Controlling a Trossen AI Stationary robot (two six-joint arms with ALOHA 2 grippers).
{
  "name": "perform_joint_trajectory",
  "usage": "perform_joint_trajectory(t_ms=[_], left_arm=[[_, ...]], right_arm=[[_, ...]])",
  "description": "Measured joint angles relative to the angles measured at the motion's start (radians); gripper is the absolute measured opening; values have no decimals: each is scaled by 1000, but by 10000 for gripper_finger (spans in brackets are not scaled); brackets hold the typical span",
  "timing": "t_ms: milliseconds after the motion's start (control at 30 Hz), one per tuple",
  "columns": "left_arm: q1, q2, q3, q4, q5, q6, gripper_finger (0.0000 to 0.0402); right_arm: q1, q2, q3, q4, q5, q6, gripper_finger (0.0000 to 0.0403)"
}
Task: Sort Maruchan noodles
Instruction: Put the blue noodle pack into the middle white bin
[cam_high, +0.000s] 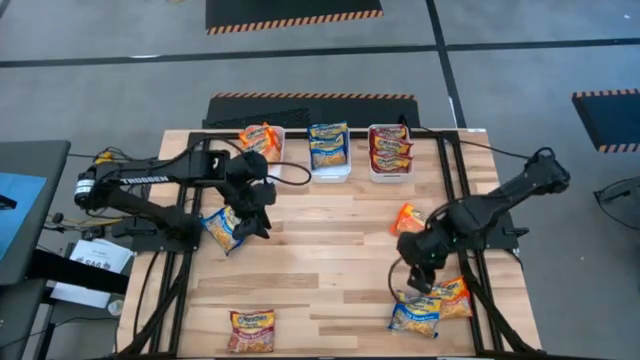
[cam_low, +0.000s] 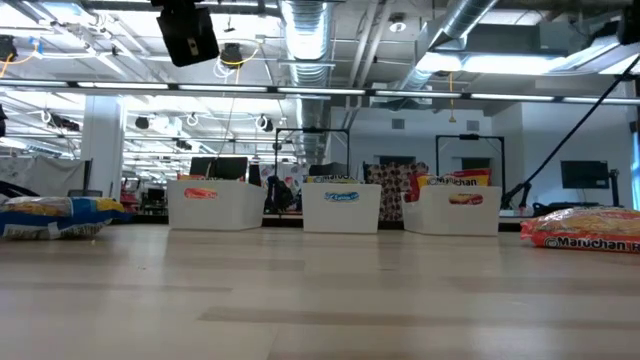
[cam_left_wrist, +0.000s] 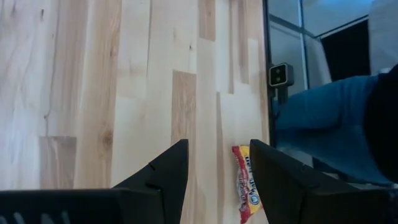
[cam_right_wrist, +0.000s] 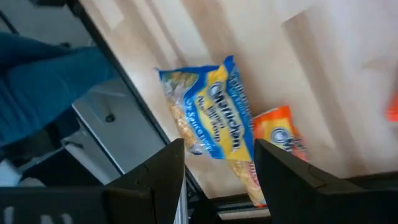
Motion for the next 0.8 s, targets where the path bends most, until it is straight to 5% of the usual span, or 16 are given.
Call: perform_joint_trajectory(t_ms=[367,800], left_arm=[[-67,0,0,0,-101,-1,155],[-97,0,0,-5,-105,-43,155]], right_arm=[[102,1,-99,78,74,170,219],[144,218,-98,200,67,30,219]])
